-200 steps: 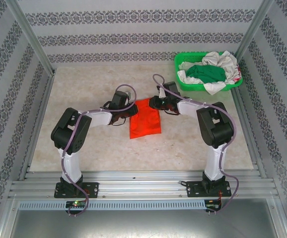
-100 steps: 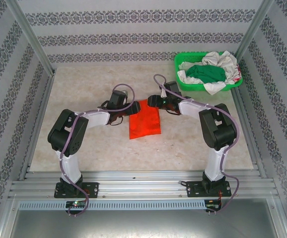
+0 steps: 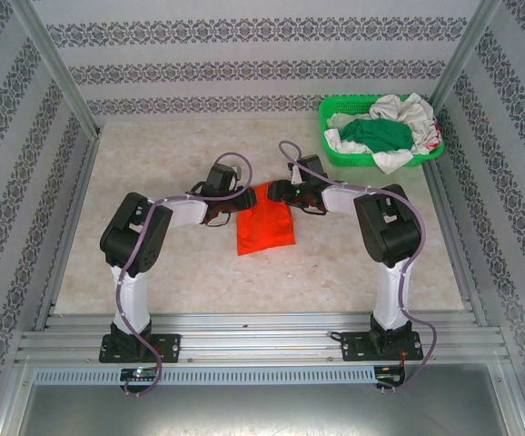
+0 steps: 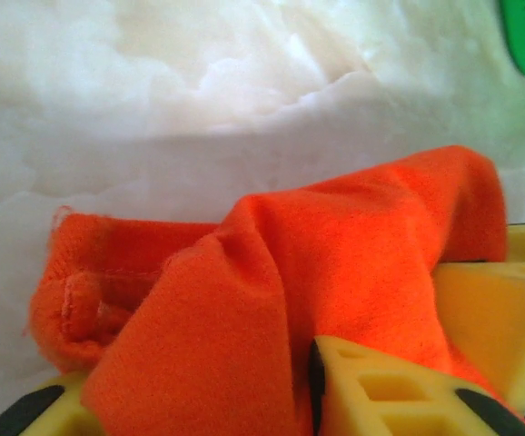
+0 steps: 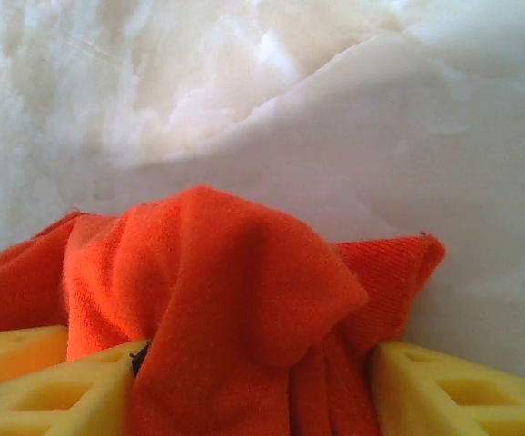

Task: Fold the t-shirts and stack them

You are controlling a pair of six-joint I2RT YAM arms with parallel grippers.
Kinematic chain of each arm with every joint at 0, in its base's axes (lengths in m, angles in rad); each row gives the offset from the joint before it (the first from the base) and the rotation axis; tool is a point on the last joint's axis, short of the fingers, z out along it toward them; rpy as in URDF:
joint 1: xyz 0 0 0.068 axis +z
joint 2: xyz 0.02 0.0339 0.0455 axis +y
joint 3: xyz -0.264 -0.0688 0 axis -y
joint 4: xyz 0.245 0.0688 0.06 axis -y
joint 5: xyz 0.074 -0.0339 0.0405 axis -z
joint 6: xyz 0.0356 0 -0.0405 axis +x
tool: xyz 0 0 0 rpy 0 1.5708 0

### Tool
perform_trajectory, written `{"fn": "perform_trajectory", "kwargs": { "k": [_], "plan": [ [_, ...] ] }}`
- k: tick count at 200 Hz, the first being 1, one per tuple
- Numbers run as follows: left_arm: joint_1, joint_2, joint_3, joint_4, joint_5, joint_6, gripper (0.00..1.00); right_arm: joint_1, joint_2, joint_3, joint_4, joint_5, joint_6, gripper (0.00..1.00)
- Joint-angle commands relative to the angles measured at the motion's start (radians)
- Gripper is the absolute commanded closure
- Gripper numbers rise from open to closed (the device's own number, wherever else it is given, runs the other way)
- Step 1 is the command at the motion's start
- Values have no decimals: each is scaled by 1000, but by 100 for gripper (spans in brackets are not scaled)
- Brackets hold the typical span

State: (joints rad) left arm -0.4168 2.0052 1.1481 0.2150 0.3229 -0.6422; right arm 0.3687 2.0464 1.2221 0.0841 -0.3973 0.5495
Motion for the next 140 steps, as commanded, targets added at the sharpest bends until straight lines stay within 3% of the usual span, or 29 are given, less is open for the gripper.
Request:
{"fn": "perform_trajectory", "kwargs": {
  "k": [1,24,38,59,86,140],
  "plan": [
    [9,24,-34,139,86,-74,77,5,34,22,41,-81,41,40],
    [14,19,-46,153,82,-77,78,-3,16,13,42,-76,41,41],
    [19,7,-55,130,59,-61,72,-12,-6,-1,38,-60,34,41],
    [29,-34,-87,96,-3,-33,35,-25,-57,-34,24,-13,12,39],
    [35,-112,-124,42,-86,28,13,-33,-143,-100,16,55,-15,34],
    [36,-260,-217,19,-162,110,0,-6,-179,-170,5,18,-21,34]
  ]
}}
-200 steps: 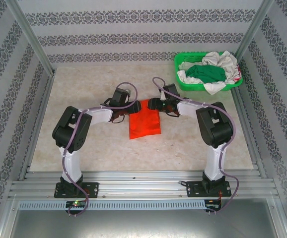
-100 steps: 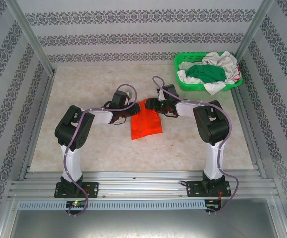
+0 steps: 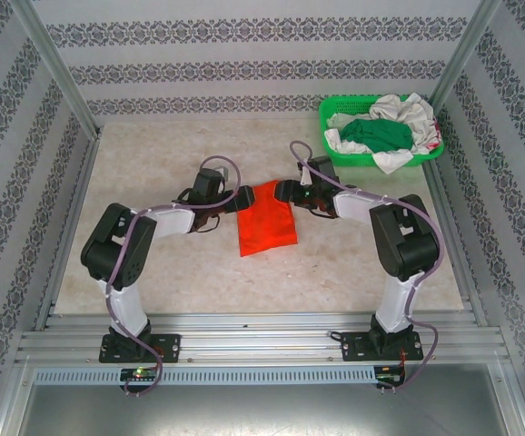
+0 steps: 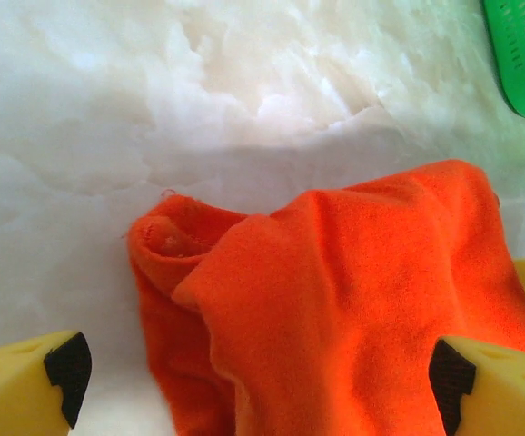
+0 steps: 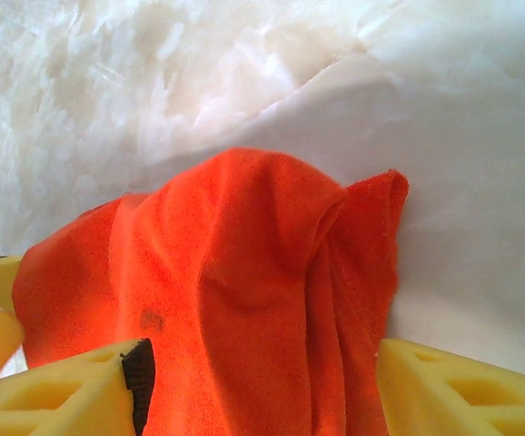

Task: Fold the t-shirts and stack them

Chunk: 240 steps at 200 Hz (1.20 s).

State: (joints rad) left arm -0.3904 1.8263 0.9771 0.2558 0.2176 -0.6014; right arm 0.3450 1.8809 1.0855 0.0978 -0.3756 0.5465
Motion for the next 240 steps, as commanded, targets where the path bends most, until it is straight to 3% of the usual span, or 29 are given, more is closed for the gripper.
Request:
{"fn": "perform_trajectory", "kwargs": {
  "k": [1,60,114,144,165,193,240],
  "plan": [
    [10,-85,-48,-21,-58,71,0,18,-13,-34,-9,-4,-18,35],
    [12,-254,-179,-35,-131,117,0,56,59,-9,2,-18,24,40],
    [16,-367,-219,-96,-164,112,0,165,106,-23,136,139,330,66],
    [16,-373,-213,-146,-182,135,0,274,154,8,240,221,497,67],
    [14,-396,-210,-191,-189,144,0,320,147,40,267,278,482,60],
    [6,-421,-202,-265,-203,168,0,286,79,31,220,291,377,45],
    [-78,-374,-111,-399,-323,173,0,204,-120,-189,213,364,267,28]
  ]
}}
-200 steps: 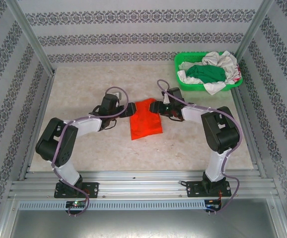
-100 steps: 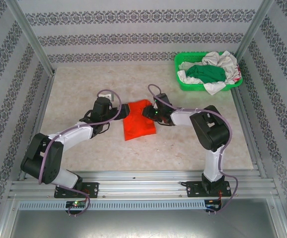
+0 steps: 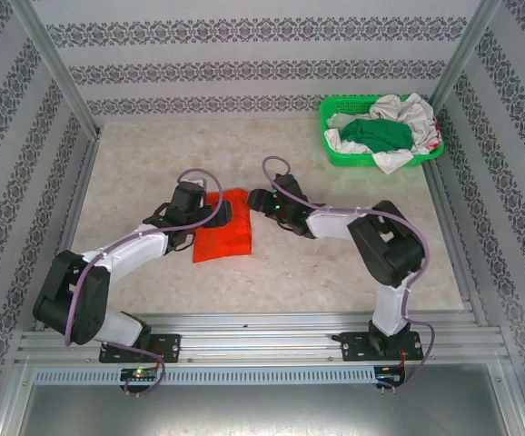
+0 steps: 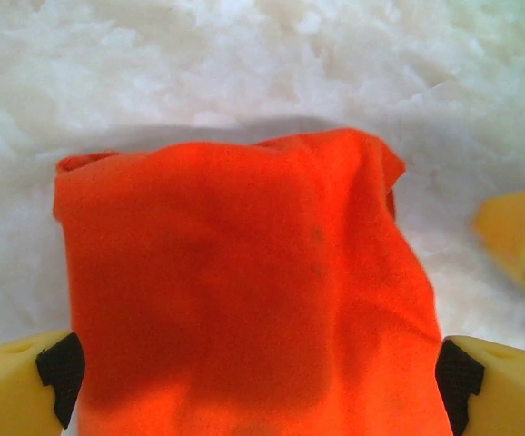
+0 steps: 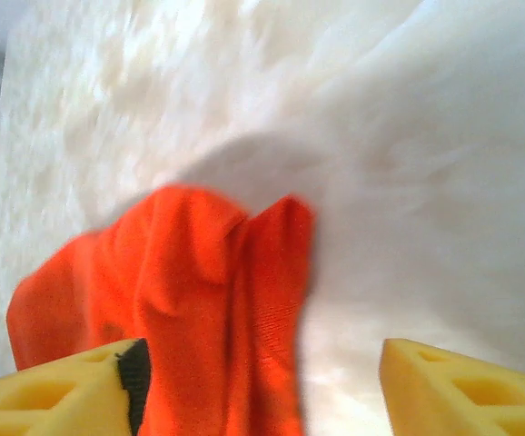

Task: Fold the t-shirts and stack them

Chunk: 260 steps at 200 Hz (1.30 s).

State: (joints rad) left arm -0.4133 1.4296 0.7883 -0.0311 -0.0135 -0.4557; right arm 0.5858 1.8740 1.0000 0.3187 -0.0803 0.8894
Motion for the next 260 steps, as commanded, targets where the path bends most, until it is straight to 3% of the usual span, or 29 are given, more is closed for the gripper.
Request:
{"fn": "perform_trajectory", "kwargs": {
  "k": [1,29,71,100,124,189,230,260],
  "plan": [
    [-58,24,82,-116,-95,27,0,-37,-119,-109,-7,70,-79,27],
    [-132,116,197,-250,-194,-63,0,-68,-254,-253,-19,106,-154,25],
    [-260,319,420,-467,-343,-51,0,-57,-440,-417,-53,78,-247,23],
    [-295,442,554,-579,-353,-91,2,-17,-552,-502,-106,83,-264,23],
    [-309,523,609,-618,-326,-135,11,1,-613,-531,-151,98,-274,23],
    [-306,605,646,-658,-322,-127,60,13,-589,-477,-170,93,-321,24],
    [-248,557,585,-630,-303,7,73,72,-519,-413,-161,80,-382,24],
    [-169,497,516,-612,-319,153,68,113,-472,-367,-133,51,-416,24]
  ]
}}
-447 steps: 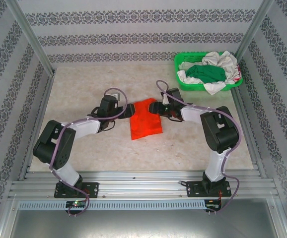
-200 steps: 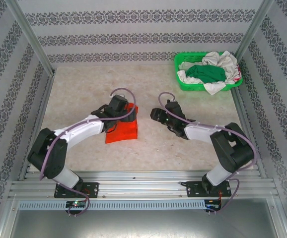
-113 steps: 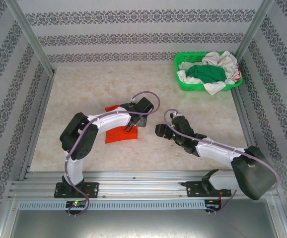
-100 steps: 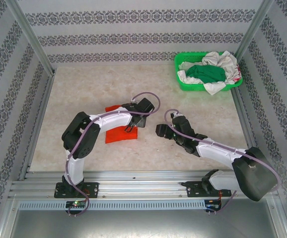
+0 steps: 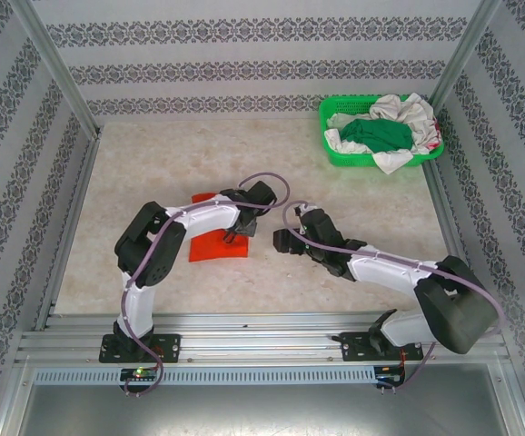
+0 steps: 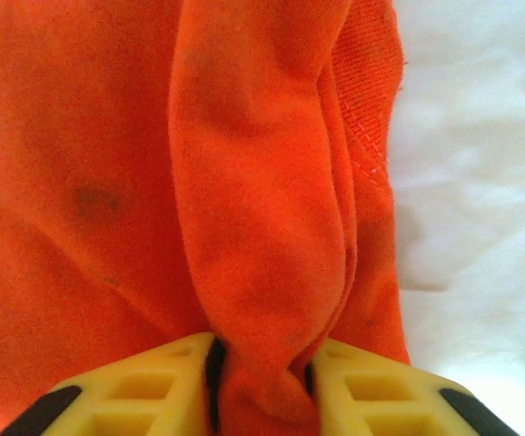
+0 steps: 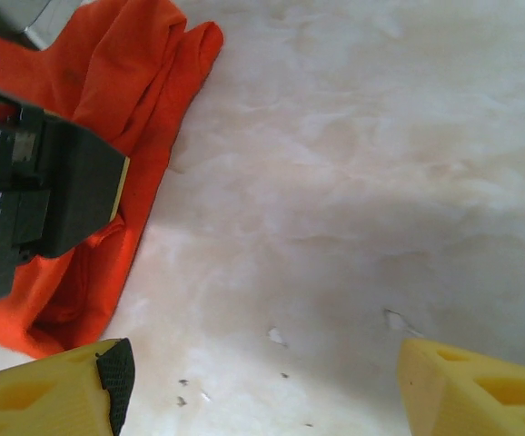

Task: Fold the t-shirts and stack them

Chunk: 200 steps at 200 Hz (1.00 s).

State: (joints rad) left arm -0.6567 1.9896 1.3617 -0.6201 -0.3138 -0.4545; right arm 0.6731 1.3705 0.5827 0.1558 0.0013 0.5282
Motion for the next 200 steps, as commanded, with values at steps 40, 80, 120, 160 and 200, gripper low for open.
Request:
{"fn": "perform_trajectory", "kwargs": {
  "k": [40,80,120,160,200],
  "plan": [
    [239,-146,-160,41,18,346,66,69,106,136,32,-80,-105,23],
    [409,-193,-224,94,44,510,65,93,139,210,2,-131,-163,23],
    [568,-238,-272,129,28,638,63,94,139,231,-29,-144,-197,23],
    [726,-253,-289,172,10,692,62,107,147,234,-21,-151,-191,22],
    [855,-223,-262,212,25,691,61,115,165,235,-8,-153,-175,22]
  ]
}}
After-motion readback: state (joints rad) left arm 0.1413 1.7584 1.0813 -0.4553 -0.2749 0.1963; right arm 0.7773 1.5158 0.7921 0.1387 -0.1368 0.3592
